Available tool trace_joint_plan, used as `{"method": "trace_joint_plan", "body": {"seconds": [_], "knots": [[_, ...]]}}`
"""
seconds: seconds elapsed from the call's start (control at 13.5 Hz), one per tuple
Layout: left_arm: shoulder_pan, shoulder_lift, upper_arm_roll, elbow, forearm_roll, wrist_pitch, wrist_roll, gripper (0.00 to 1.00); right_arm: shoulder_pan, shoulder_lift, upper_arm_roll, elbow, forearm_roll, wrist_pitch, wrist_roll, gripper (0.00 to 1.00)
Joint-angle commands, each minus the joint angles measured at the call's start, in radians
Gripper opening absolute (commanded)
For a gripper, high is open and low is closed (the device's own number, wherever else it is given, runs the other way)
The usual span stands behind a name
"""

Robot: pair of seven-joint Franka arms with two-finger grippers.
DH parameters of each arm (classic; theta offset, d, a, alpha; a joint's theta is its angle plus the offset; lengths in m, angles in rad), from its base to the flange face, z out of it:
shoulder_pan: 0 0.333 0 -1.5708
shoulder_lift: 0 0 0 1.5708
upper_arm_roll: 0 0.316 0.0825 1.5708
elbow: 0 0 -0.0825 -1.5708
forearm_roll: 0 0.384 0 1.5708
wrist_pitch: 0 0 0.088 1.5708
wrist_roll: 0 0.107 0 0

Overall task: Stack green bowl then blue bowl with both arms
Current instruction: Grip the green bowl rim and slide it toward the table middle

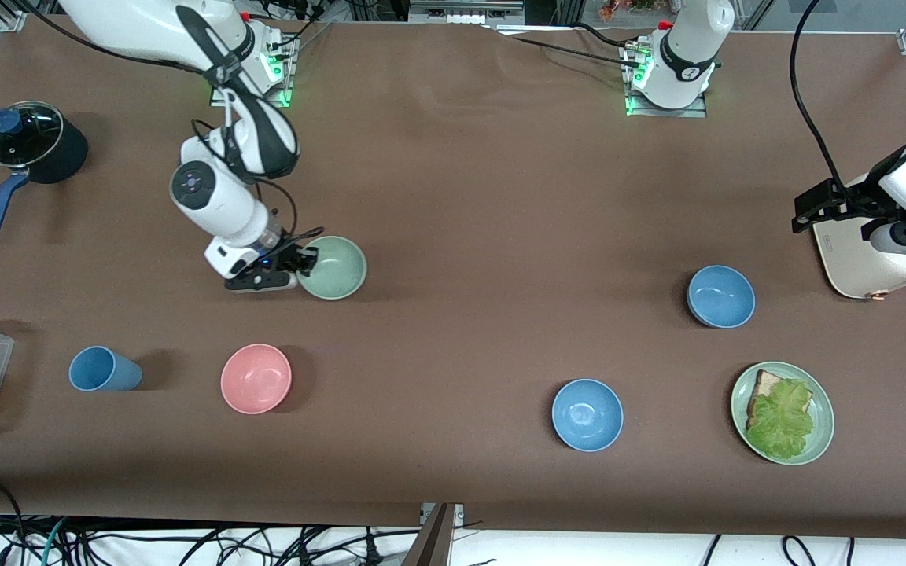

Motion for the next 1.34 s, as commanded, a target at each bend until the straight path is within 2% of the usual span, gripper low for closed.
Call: {"method": "trace_joint_plan", "body": {"seconds": [0.0,0.45,0.59,0.74,0.89,1.26], "knots": [[0.002,0.014,0.000,0.034,-0.015,-0.025,-0.001,1.00,0.107,0.034,0.004,0.083,-0.009,-0.026,0.155,0.00],[0.002,0.014,0.000,0.034,-0.013,-0.025,-0.001,1.00,0.360,0.238,-0.014,0.378,-0.017,-0.029,0.370,0.00],[0.004,0.014,0.001,0.034,-0.013,-0.025,-0.001,1.00,0.488,0.318,-0.081,0.487,-0.036,-0.028,0.457,0.00],[0.002,0.014,0.001,0.034,-0.013,-0.025,-0.001,1.00,0.636,0.402,-0.182,0.596,-0.049,-0.028,0.560,0.00],[0.004,0.014,0.001,0.034,-0.015,-0.025,0.000,1.00,0.736,0.467,-0.262,0.666,-0.047,-0.028,0.609,0.00],[0.016,0.023,0.008,0.034,-0.015,-0.030,-0.001,1.00,0.758,0.481,-0.278,0.687,-0.047,-0.028,0.634,0.00]]}}
